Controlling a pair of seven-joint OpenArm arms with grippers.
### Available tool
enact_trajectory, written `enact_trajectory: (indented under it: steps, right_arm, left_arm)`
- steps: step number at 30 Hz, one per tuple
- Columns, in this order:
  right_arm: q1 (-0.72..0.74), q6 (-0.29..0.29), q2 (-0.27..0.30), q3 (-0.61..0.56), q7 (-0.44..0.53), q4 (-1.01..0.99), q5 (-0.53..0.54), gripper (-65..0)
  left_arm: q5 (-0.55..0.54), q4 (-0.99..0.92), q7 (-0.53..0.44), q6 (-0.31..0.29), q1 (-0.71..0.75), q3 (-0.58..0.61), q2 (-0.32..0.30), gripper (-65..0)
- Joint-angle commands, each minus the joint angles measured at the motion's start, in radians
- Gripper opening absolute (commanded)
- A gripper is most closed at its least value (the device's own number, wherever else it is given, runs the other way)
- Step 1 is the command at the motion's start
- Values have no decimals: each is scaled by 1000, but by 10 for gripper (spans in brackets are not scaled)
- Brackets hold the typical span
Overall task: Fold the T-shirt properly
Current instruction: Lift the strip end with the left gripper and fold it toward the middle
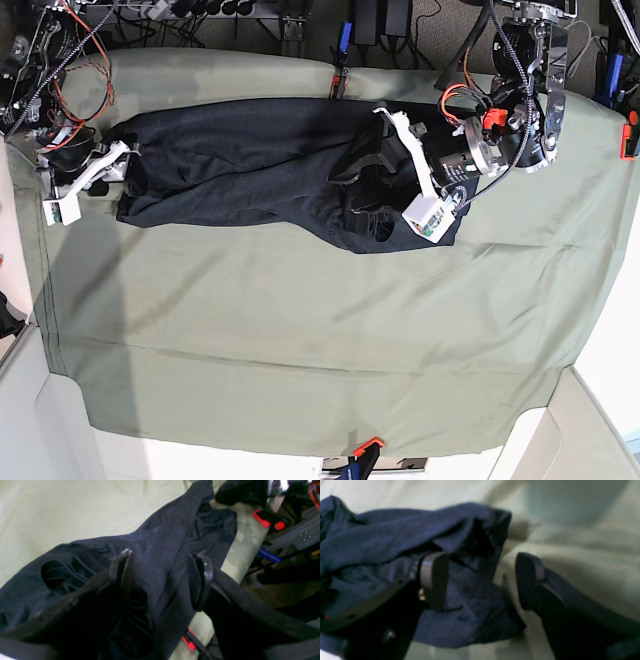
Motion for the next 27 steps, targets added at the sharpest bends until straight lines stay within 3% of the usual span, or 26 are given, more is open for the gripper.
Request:
enact_trajectory:
  steps: [1, 13, 27]
  right_arm:
    - [8, 2, 10, 3, 17, -8, 19, -234]
    - [8, 31, -18, -57, 16, -79, 111, -235]
    - [13, 31, -18, -129, 52, -80, 92, -235]
  left_arm:
    - [-23, 15, -18, -2, -5, -4, -3, -288]
    - [16, 15, -4, -2, -5, -4, -5, -288]
    - [-205, 21, 116, -2, -6, -5, -9, -289]
